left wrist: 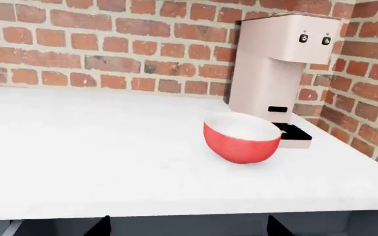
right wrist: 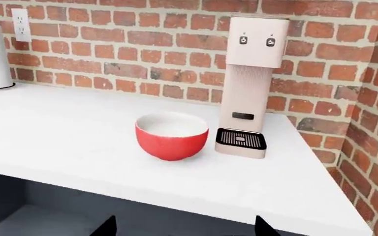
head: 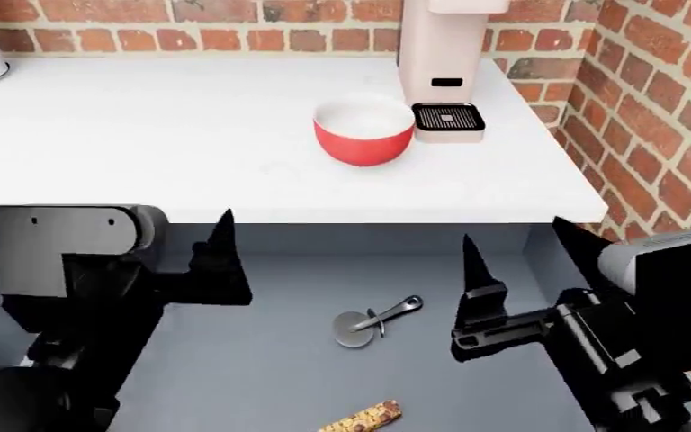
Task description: Place the bar in the bowl and close the drawer.
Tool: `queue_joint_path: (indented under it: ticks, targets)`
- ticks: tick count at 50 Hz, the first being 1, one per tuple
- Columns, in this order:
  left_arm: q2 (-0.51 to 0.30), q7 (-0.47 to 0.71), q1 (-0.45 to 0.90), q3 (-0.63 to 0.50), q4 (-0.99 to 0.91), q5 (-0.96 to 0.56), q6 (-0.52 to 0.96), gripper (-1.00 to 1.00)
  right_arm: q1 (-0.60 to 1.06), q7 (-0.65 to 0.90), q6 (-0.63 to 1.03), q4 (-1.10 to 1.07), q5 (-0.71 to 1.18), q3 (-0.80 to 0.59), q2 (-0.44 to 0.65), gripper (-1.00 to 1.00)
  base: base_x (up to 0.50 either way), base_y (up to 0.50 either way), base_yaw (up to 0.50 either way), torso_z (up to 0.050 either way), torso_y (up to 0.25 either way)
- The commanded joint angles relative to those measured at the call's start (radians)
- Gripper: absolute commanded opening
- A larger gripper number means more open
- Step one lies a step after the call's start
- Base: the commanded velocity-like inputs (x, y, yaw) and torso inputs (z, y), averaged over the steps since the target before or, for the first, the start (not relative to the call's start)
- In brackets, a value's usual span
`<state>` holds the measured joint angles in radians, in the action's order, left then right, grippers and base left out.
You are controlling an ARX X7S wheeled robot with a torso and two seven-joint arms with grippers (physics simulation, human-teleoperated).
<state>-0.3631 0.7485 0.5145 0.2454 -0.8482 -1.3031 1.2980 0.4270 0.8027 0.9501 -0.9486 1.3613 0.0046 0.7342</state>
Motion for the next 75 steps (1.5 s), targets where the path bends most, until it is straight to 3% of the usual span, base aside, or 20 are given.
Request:
queue_joint_path:
  ticks: [1,11,15,20,49,63,68,75]
  targets:
    - [-0.203,0.481,0.417,-0.141,0.275,-0.737,0.038,1.00,0.539,0.309,0.114,0.161,0.663,-0.221,0.228,1.00,0.00,0.00,0.00,0.000,0.000]
    - [-0.276,0.541,0.786,-0.499,0.671,-0.951,0.035,1.00,1.031,0.406,0.306,0.516,0.957,-0.580,0.165,1.00,0.00,0.00,0.00,0.000,0.000]
    - [-0.272,0.542,0.872,-0.613,0.806,-0.982,0.075,1.00,1.149,0.425,0.395,0.676,0.990,-0.713,0.113,1.00,0.00,0.00,0.00,0.000,0.000]
    - [-0.266,0.555,0.929,-0.699,0.882,-1.000,0.097,1.00,1.194,0.427,0.446,0.763,0.984,-0.786,0.078,1.00,0.00,0.00,0.00,0.000,0.000]
    - [-0.291,0.546,0.967,-0.769,0.885,-1.013,0.079,1.00,1.218,0.412,0.451,0.771,0.975,-0.845,0.080,1.00,0.11,0.00,0.00,0.000,0.000]
    - [-0.311,0.529,0.966,-0.780,0.889,-0.997,0.076,1.00,1.252,0.307,0.587,0.863,0.929,-0.912,-0.021,1.00,0.00,0.00,0.00,0.000,0.000]
    - [-0.329,0.529,0.975,-0.787,0.891,-1.004,0.075,1.00,1.287,0.183,0.617,0.897,0.856,-0.966,-0.058,1.00,0.00,0.00,0.00,0.000,0.000]
    - [-0.352,0.520,0.977,-0.789,0.891,-1.015,0.072,1.00,1.429,-0.246,0.615,0.832,0.592,-1.147,-0.115,1.00,0.00,0.00,0.00,0.000,0.000]
